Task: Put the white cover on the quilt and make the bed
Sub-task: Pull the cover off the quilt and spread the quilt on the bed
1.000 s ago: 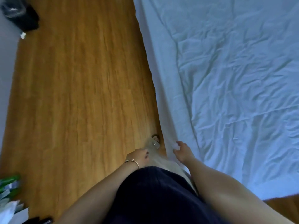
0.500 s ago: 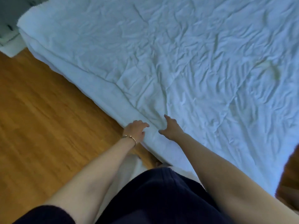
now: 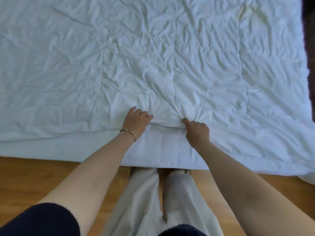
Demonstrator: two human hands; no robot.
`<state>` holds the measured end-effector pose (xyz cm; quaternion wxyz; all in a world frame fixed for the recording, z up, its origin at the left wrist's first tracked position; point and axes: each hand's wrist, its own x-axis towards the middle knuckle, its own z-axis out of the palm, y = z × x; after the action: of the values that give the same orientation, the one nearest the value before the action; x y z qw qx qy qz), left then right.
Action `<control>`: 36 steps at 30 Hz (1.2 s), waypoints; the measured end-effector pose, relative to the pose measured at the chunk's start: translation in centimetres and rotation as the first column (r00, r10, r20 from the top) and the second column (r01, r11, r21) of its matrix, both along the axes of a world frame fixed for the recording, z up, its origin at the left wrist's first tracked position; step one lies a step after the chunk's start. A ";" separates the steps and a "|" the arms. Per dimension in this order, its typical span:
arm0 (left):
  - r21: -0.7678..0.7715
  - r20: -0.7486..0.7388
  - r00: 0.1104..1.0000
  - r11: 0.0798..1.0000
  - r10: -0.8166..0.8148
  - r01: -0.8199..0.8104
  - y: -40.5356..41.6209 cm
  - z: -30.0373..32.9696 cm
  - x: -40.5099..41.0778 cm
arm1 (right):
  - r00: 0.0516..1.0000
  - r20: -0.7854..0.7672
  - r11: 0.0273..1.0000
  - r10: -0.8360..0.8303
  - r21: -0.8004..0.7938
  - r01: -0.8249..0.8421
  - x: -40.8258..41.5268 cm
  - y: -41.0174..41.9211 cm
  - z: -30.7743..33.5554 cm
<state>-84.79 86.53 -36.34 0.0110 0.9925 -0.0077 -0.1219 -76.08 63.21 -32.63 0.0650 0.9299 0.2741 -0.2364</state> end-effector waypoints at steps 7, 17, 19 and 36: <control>-0.247 -0.403 0.897 0.921 0.183 -0.300 -0.2 4.5 -2.1 | 0.975 -0.199 0.995 0.097 0.047 -0.089 -0.2 -1.4 2.4; -0.122 -0.537 0.832 0.963 0.141 -0.242 -4.6 5.2 -12.2 | 0.901 -0.320 0.933 0.294 -0.107 -0.343 -8.7 -4.9 0.1; -0.095 -0.545 0.827 0.970 0.136 -0.222 -5.9 5.6 -13.3 | 0.894 -0.341 0.932 0.290 -0.111 -0.345 -9.1 -5.6 0.4; -0.328 -0.451 0.879 0.945 -0.152 -0.005 -18.5 4.4 -6.7 | 0.946 -0.237 0.973 -0.222 -0.110 0.201 -8.7 -19.2 1.1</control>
<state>-91.49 67.99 -31.92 0.1684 0.9169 -0.0624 -0.3564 -84.83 43.97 -31.58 0.0437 0.9135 0.1684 -0.3677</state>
